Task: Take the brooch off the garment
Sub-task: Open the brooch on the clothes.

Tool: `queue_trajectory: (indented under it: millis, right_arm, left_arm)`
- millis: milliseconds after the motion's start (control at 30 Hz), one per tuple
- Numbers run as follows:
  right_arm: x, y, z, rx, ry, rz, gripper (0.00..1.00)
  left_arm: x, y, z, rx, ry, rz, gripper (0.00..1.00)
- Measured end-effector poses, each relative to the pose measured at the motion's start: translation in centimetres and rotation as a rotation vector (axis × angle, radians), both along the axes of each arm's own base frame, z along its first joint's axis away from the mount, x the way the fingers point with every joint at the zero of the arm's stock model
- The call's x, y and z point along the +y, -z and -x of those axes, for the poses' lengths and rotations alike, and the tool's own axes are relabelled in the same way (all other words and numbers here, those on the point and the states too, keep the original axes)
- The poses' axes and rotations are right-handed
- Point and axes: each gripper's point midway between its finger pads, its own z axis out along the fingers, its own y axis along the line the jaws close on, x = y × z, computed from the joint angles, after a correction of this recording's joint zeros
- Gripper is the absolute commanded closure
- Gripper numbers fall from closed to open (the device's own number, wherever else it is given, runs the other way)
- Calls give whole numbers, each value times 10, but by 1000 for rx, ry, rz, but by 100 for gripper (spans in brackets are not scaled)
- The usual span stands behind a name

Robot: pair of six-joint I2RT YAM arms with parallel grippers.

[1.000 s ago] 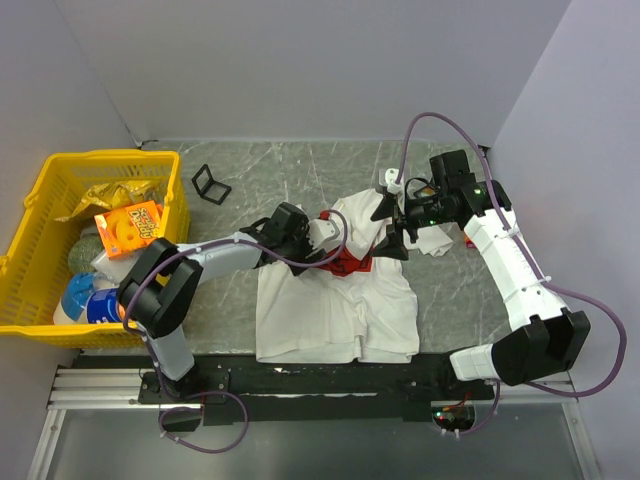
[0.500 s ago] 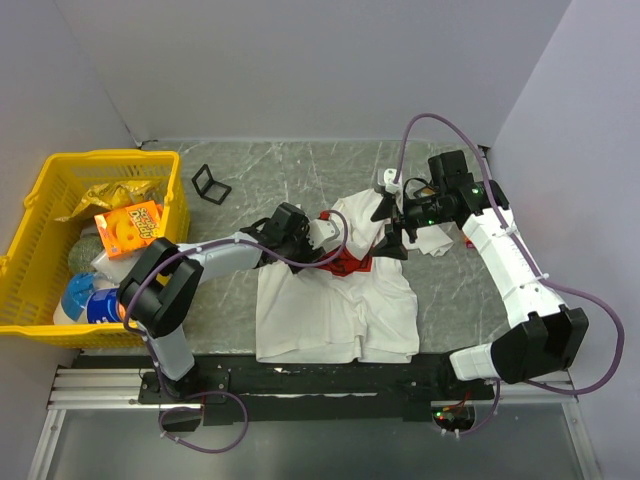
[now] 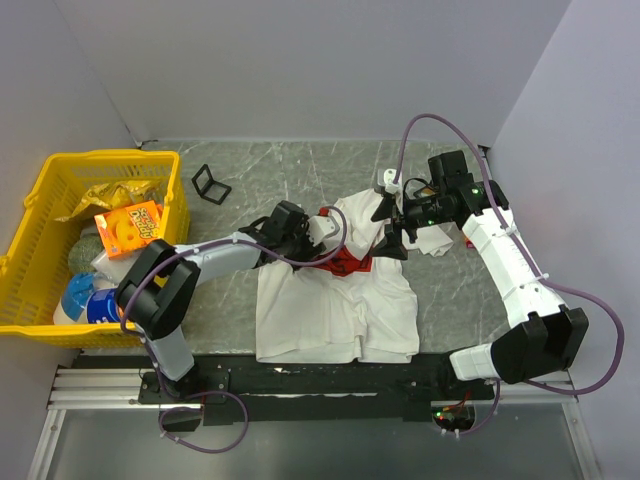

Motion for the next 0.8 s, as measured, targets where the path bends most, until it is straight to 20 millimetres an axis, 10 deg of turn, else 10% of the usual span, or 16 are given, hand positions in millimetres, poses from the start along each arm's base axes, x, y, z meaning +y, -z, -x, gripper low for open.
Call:
queue_trajectory:
  millis: [367,800]
  right_arm:
    - [0,1,0,1,2,2,3]
    - [0,0,-1,-3,4,1,3]
  left_arm:
    - [-4,-10,-6,-24,-19,39,47]
    - [-4,-10,-7,-20,-26,34,83]
